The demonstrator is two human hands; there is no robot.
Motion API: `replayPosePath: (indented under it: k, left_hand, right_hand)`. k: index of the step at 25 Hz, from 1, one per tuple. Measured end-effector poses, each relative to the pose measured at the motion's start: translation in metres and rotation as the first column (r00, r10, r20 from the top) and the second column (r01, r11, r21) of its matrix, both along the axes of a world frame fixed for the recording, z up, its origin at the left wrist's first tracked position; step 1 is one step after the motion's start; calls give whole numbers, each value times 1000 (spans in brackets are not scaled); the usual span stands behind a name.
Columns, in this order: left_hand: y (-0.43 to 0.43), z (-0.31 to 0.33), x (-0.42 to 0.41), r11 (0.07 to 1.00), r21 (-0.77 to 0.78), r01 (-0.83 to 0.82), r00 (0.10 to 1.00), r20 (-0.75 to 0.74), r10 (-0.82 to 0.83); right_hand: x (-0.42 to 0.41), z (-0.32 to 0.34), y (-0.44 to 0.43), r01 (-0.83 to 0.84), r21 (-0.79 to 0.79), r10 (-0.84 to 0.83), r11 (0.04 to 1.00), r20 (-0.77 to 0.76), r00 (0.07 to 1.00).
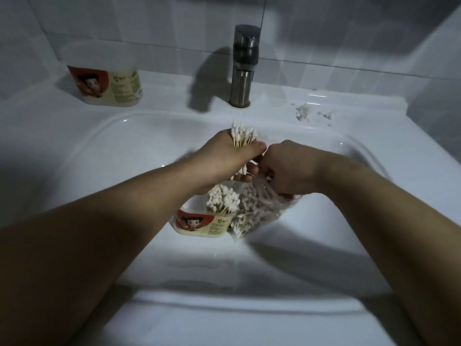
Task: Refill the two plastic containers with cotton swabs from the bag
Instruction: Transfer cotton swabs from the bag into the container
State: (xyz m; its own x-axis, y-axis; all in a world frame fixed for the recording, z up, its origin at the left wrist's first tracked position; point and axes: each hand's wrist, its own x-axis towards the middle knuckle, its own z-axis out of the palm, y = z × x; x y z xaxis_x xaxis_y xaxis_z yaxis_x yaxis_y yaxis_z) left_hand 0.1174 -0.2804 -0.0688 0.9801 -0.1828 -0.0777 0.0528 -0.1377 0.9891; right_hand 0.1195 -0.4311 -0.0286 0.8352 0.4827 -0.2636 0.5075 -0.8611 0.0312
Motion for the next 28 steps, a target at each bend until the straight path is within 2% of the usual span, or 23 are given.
replayPosePath:
  k: [4,6,9,12,16,19,24,26,28]
  left_hand:
    - [3,1,-1,994,112,2,1000,14,-4]
    - [5,-1,-1,959,282,16,994,100,-46]
    - [5,0,-2,854,520,10,975,183,-123]
    - [6,3,-4,821,571,17,975,171,-139]
    - [6,4,-7,751,653,97,971,104,-215]
    - [6,3,-7,819,568,84,982,92,-165]
    - [3,5,-6,965,263,12,998,56,-28]
    - [1,6,-6,984,175,24,999,23,-28]
    - [1,6,-7,988,150,41,999,19,-45]
  right_hand:
    - [5,5,-9,118,218,-119,969,-9,993]
    - [8,5,-13,141,310,-152,940,11,988]
    - [9,9,-17,158,416,-186,896,26,982]
    - [8,12,-19,183,453,-218,873,25,976]
    - [9,16,-24,283,586,-310,760,-56,949]
    - [12,15,-26,345,643,-361,683,-113,926]
    - [16,14,-29,404,738,-407,541,-190,893]
    - [13,15,-25,408,741,-389,533,-214,896]
    - [10,14,-20,400,721,-371,566,-211,904]
